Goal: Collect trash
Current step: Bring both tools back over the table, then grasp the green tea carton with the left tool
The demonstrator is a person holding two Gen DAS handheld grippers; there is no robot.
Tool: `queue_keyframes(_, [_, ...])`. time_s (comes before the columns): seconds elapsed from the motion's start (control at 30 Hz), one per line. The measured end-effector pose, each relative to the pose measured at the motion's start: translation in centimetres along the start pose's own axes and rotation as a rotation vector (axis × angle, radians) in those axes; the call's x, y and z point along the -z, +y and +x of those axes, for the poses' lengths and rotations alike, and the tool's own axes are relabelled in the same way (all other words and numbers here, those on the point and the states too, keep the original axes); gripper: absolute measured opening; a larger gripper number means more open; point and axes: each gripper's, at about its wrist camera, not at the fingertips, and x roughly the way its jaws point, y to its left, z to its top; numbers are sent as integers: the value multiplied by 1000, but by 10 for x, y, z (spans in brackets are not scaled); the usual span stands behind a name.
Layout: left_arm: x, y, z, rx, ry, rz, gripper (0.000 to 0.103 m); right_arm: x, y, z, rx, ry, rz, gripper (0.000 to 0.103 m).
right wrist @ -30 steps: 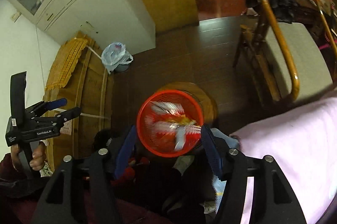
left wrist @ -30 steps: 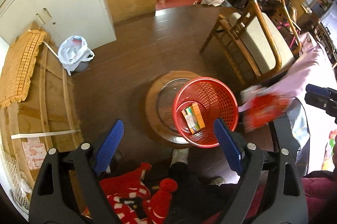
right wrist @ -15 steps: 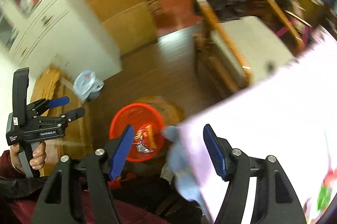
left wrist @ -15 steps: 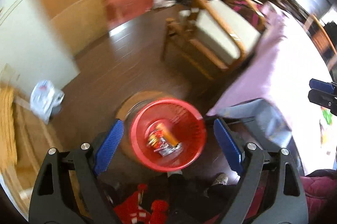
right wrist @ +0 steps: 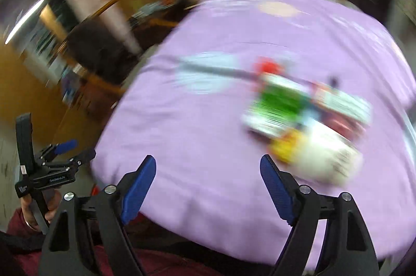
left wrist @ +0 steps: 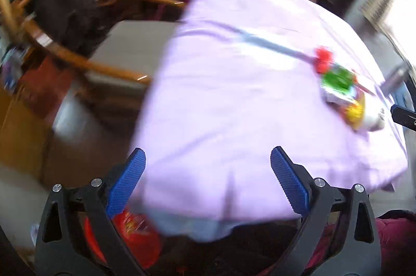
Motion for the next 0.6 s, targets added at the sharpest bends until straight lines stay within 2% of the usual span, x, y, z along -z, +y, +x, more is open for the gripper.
queue_keyframes(0.2, [-35,-108,46,100,28,177,94,30,-109,-39,87,-45,230,81])
queue_keyframes(0.3, [-55,-155,67,151,45,245,94,46,-140,-53,135,-66,287,81])
queue_keyframes(0.5, [-92,-225,106,223,54,347,94,72,-174,-62,233,-78,376,82])
queue_keyframes(0.6, [-114,-255,128,217,48,368,94,85,-184,-73,281,-76,410,82])
